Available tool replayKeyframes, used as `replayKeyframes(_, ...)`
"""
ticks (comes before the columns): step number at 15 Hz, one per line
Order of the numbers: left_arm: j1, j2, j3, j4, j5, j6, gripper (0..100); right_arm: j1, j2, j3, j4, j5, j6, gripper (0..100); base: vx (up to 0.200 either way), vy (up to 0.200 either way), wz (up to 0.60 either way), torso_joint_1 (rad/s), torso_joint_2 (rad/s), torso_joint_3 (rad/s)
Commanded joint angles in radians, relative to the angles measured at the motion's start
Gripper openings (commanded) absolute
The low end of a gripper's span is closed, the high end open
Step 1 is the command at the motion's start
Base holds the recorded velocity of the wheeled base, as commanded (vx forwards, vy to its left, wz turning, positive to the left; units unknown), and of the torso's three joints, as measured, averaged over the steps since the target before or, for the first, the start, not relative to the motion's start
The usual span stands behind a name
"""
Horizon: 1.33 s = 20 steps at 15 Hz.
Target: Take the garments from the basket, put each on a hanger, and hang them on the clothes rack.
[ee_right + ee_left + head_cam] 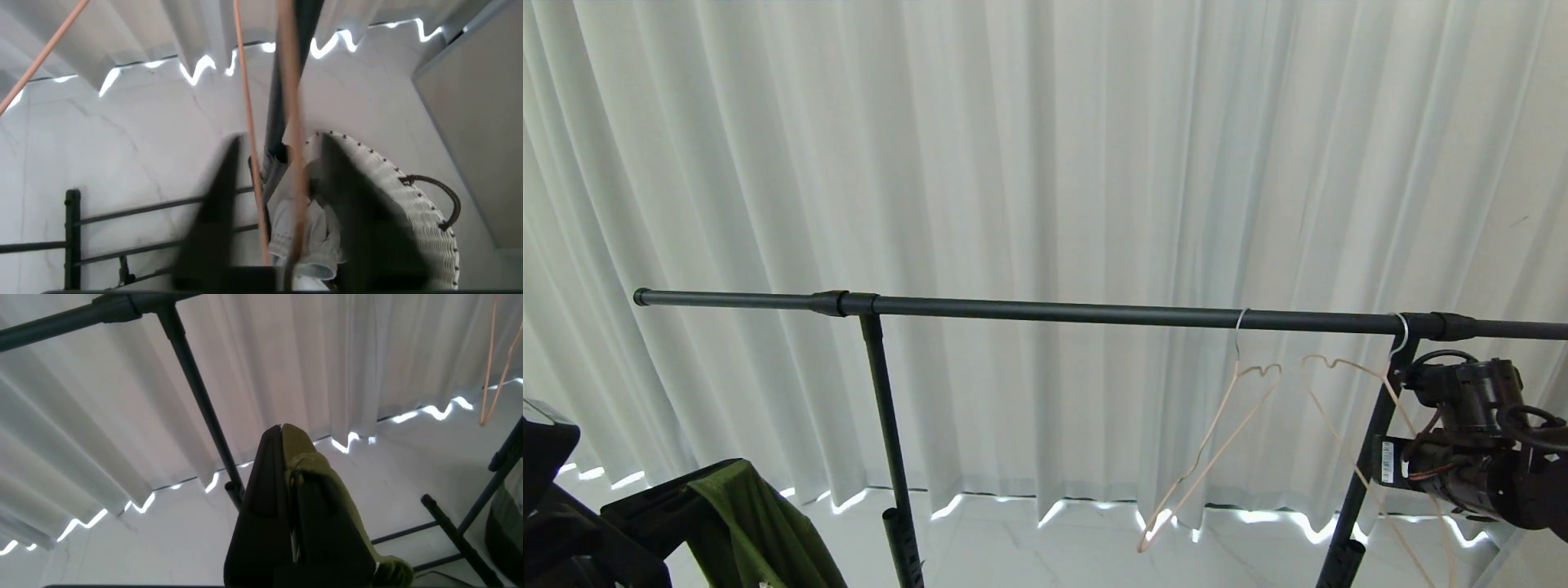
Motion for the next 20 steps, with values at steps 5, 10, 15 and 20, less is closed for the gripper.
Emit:
replayKeyframes(5,0.0,0.004,0.0,0.0,0.0,0.0,0,-0.005,-0.002,-0.006,0.0,0.002,0.0,0,0.0,0.0,0.0,0.0,0.0,0.0)
replayKeyframes(10,0.0,0.002,0.0,0.0,0.0,0.0,0,-0.003,-0.084,0.006,-0.058,0.002,-0.004,0,0.0,0.0,0.0,0.0,0.0,0.0)
replayKeyframes(15,0.005,0.002,0.001,0.0,0.002,0.004,0,0.014,-0.223,0.103,-0.087,0.005,-0.026,0,0.0,0.0,0.0,0.0,0.0,0.0)
replayKeyframes(20,0.031,0.004,0.003,0.001,0.009,0.009,0,0.055,-0.36,0.233,-0.087,0.02,-0.063,0,0.0,0.0,0.0,0.0,0.0,0.0)
